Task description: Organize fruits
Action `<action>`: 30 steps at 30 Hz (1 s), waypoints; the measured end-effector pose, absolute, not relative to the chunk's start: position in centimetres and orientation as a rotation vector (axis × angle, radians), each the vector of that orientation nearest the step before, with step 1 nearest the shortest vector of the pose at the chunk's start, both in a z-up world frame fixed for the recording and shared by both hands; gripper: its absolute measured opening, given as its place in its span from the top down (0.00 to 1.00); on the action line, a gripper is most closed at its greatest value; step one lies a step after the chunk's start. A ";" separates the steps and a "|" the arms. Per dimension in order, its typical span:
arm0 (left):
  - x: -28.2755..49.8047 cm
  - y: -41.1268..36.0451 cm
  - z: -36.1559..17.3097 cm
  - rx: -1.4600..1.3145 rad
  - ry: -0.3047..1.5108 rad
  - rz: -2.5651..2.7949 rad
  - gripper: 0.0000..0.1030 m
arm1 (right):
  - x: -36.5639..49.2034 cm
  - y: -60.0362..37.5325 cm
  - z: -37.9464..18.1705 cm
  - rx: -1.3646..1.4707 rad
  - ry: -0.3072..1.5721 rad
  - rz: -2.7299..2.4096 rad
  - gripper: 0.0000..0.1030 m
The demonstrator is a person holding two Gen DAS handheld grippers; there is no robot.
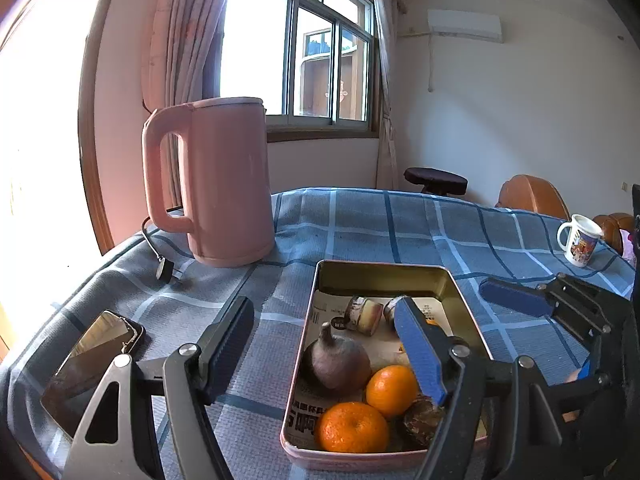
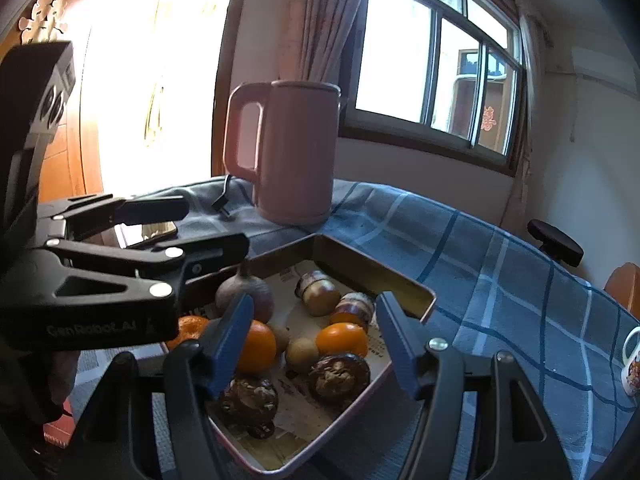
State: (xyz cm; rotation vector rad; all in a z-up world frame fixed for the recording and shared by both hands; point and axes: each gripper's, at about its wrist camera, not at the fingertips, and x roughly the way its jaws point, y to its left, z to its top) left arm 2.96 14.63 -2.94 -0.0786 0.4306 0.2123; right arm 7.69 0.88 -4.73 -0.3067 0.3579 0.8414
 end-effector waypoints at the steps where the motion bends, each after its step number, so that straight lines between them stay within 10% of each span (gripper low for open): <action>1: 2.9 14.6 -2.9 -0.079 0.427 0.212 0.28 | 7.7 0.7 -4.5 -0.303 0.355 0.838 0.33; 30: 0.6 10.7 -1.5 -0.035 0.382 0.148 0.28 | 8.5 -12.6 -2.2 -0.135 0.334 0.614 0.18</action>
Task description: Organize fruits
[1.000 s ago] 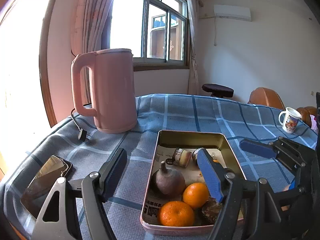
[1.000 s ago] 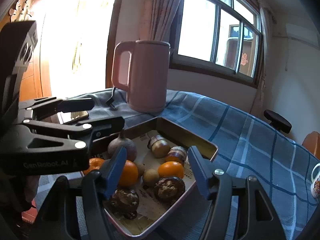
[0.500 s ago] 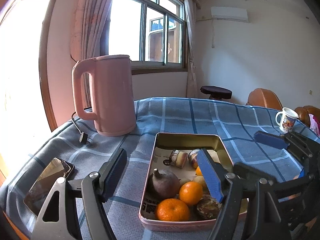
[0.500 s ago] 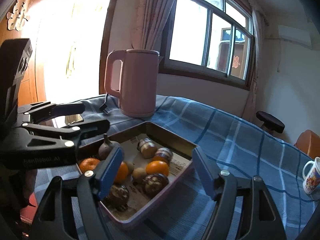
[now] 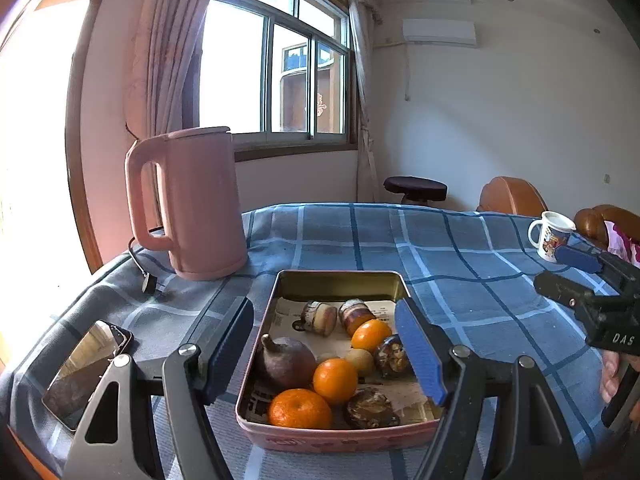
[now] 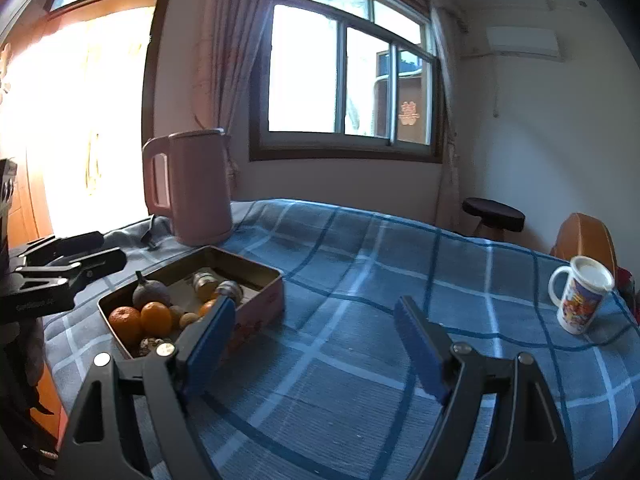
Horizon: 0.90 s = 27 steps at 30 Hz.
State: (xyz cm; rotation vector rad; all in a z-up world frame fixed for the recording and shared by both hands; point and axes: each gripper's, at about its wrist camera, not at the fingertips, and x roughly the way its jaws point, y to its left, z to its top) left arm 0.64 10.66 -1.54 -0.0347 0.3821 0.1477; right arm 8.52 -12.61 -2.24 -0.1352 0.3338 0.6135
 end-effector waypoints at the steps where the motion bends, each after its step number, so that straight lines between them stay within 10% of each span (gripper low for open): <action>1: 0.5 10.5 -1.5 -0.033 0.379 0.146 0.28 | 8.4 -12.9 -2.2 -0.131 0.332 0.611 0.18; 27: -0.2 9.7 -0.8 -0.024 0.355 0.157 0.27 | 6.6 -12.8 -2.0 -0.124 0.312 0.624 0.15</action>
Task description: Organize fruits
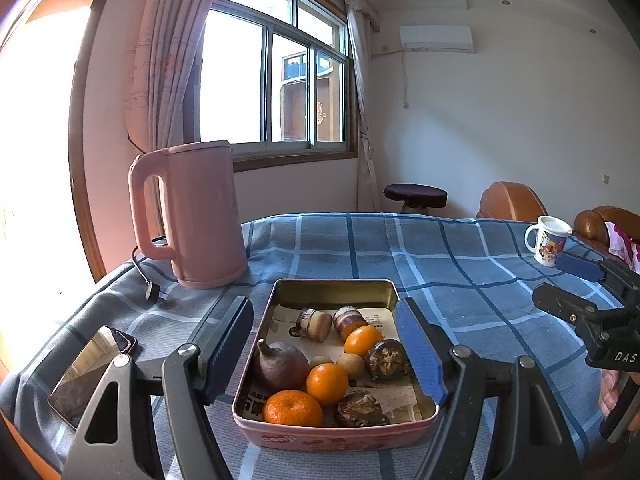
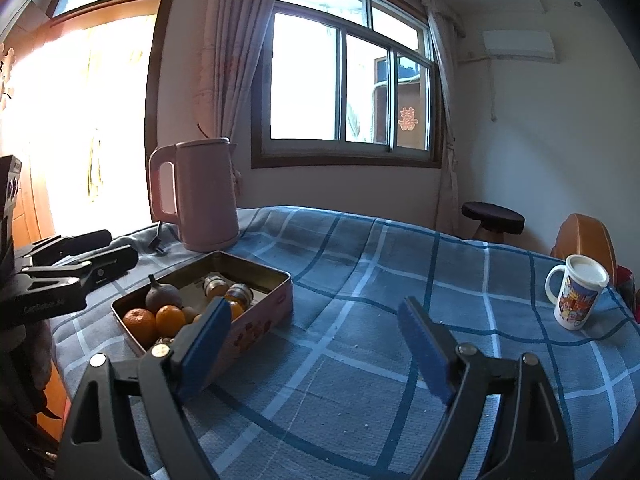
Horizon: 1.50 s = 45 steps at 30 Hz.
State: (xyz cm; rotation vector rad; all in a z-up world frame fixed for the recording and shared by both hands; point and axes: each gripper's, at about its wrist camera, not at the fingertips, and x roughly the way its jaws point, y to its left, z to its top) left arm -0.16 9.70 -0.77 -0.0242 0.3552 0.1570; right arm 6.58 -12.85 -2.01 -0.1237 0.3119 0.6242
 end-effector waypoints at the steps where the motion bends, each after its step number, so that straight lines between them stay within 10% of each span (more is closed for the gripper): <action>1: -0.2 9.7 -0.8 -0.024 0.355 0.157 0.27 | 6.5 -12.8 -2.0 -0.124 0.312 0.625 0.15; 45: -0.5 10.0 -0.5 -0.033 0.331 0.176 0.13 | 5.1 -12.0 -1.2 -0.183 0.261 0.625 0.12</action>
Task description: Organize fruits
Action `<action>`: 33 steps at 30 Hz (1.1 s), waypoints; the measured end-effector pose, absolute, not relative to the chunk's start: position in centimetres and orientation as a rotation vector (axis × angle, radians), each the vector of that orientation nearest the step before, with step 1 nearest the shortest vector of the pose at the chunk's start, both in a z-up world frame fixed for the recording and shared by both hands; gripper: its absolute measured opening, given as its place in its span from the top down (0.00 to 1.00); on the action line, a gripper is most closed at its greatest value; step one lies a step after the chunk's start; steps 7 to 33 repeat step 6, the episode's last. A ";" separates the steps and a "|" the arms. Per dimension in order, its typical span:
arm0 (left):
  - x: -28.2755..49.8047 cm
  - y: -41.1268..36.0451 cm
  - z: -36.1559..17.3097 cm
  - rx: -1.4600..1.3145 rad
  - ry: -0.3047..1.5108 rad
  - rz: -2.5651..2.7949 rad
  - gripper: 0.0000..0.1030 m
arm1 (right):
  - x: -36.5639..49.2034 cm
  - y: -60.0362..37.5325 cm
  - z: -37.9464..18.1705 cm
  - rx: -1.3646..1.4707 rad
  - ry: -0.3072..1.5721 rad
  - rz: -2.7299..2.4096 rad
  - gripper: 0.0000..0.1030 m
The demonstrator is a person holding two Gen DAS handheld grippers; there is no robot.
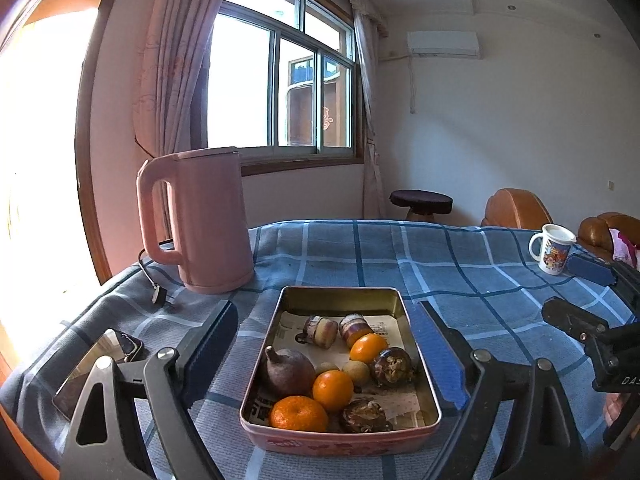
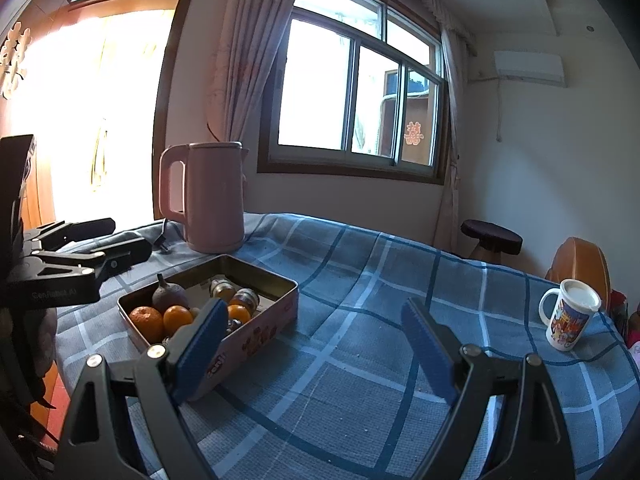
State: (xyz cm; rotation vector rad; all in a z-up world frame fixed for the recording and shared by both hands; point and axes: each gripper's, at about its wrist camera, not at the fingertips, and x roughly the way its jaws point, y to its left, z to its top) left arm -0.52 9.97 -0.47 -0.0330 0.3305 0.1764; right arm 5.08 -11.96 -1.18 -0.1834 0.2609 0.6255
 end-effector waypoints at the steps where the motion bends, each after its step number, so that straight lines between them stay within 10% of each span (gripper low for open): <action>1: -0.6 9.9 -0.5 -0.030 0.330 0.178 0.13 | 5.1 -12.0 -1.2 -0.184 0.261 0.625 0.12; 33: -0.7 9.9 -0.3 -0.033 0.320 0.167 0.13 | 5.2 -12.1 -1.4 -0.185 0.264 0.618 0.12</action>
